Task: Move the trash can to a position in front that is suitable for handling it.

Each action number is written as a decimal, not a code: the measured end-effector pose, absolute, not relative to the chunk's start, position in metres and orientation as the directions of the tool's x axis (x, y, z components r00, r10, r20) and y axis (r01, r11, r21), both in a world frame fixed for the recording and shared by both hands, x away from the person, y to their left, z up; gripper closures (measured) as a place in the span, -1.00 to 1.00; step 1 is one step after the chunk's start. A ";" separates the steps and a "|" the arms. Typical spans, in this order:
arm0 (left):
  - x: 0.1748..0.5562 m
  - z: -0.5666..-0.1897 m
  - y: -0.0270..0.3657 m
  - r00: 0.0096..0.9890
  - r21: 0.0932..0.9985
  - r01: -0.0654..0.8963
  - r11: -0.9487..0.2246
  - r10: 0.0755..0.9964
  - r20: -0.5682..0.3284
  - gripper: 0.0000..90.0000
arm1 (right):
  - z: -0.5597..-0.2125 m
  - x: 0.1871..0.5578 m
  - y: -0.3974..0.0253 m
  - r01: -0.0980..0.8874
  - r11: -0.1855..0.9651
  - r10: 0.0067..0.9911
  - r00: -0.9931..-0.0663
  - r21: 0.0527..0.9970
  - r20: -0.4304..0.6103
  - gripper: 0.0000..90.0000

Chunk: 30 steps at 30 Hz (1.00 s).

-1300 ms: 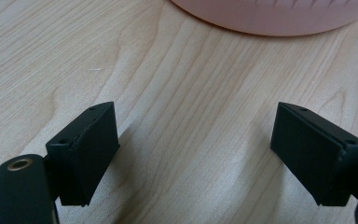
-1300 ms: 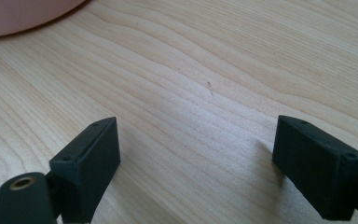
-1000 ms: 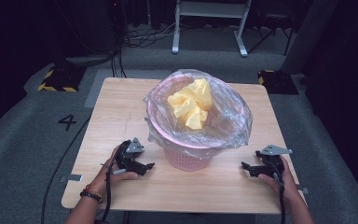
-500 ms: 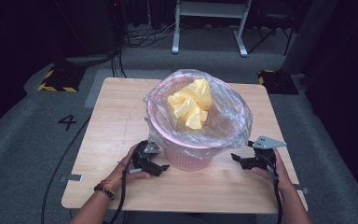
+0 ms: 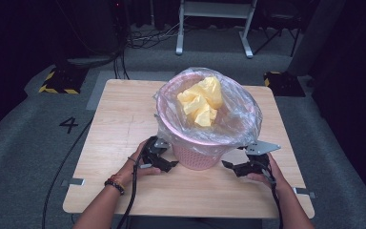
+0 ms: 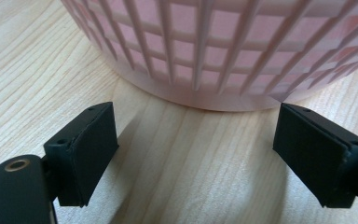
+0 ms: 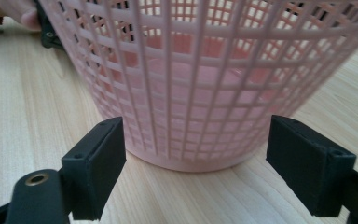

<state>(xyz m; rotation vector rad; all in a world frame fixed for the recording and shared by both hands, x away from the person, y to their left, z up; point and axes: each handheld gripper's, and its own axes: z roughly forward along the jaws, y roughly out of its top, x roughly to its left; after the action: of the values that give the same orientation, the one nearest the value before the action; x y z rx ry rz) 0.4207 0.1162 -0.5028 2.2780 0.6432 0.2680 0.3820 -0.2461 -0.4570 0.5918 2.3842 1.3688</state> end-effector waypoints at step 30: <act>0.420 -0.503 0.155 0.819 0.708 0.404 -0.579 0.574 0.002 -0.71 | -0.479 0.361 -0.227 0.186 0.576 0.506 -0.845 0.796 -0.170 -0.53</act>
<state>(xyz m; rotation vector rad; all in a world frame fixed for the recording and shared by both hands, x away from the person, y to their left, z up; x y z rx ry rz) 0.4201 0.1551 -0.5030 2.2650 0.7142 0.2992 0.3613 -0.2267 -0.4792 0.5600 2.4307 1.1634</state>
